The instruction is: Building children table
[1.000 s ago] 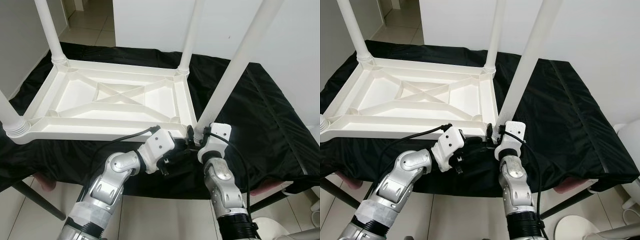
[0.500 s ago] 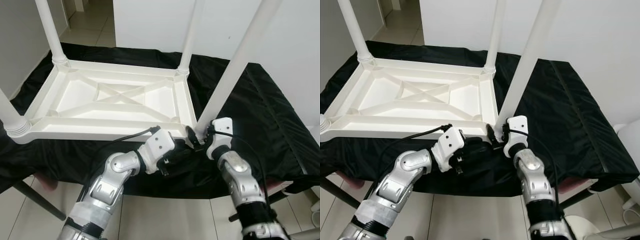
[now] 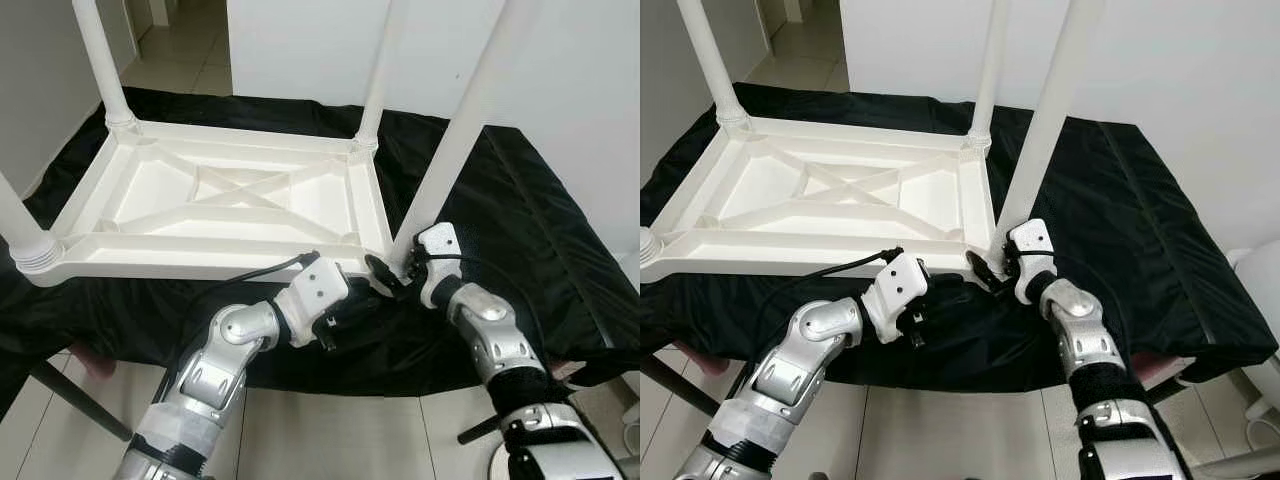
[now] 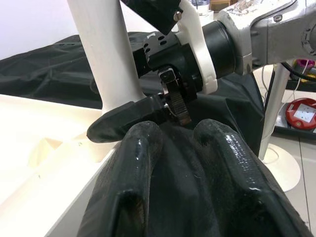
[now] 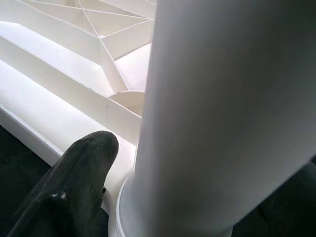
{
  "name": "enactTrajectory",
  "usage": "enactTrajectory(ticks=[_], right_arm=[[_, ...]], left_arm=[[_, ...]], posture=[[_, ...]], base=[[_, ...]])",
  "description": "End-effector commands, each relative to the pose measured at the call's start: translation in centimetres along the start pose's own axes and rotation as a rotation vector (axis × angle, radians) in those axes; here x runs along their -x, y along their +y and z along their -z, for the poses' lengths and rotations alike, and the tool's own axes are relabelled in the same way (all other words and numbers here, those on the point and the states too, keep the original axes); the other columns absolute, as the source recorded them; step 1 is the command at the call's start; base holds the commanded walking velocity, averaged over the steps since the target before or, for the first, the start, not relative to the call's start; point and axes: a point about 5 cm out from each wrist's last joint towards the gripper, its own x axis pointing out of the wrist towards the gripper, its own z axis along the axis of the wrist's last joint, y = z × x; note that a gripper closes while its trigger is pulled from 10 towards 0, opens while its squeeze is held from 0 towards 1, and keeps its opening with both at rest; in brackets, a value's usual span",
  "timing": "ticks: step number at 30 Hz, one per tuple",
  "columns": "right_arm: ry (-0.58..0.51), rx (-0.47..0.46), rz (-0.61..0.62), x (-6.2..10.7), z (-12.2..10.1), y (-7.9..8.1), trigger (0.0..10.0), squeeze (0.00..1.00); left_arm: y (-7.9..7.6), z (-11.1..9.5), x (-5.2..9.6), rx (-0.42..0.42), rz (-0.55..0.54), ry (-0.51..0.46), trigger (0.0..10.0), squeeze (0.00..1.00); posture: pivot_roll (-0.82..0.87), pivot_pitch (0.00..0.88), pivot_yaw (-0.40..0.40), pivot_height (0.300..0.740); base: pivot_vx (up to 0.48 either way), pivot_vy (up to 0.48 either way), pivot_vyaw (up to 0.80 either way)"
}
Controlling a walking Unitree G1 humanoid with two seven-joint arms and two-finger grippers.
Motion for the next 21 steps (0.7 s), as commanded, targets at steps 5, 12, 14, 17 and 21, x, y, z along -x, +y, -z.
enactTrajectory(ticks=[5, 12, 14, 17, 21], right_arm=[[0.008, 0.024, -0.051, -0.46, -0.02, 0.28, 7.7, 0.00], [-0.013, 0.010, -0.076, -0.38, 0.07, 0.17, 0.0, 0.00], [-0.018, 0.006, -0.083, -0.21, 0.14, 0.15, 0.0, 0.00], [-0.018, 0.005, -0.083, -0.12, 0.20, 0.13, 0.0, 0.00], [-0.013, -0.015, -0.068, 0.12, 0.53, -0.07, 10.0, 0.00]], left_arm=[[0.41, -0.32, -0.01, -0.014, -0.068, 0.000, 10.0, 0.00], [0.43, -0.32, -0.03, -0.013, -0.068, 0.002, 10.0, 0.00], [0.37, -0.36, -0.11, -0.012, -0.066, 0.000, 10.0, 0.00], [0.34, -0.37, -0.15, -0.012, -0.065, -0.001, 10.0, 0.00], [0.27, -0.37, -0.21, -0.010, -0.060, -0.002, 10.0, 0.00]], posture=[[0.05, 0.048, -0.079, 0.740], [0.04, 0.053, -0.076, 0.740], [0.04, 0.055, -0.074, 0.740], [0.04, 0.055, -0.073, 0.740], [0.03, 0.060, -0.069, 0.740]], base=[[0.000, 0.000, 0.00], [0.000, 0.000, 0.00], [0.000, 0.000, 0.00], [0.000, 0.000, 0.00], [0.000, 0.000, 0.00]])
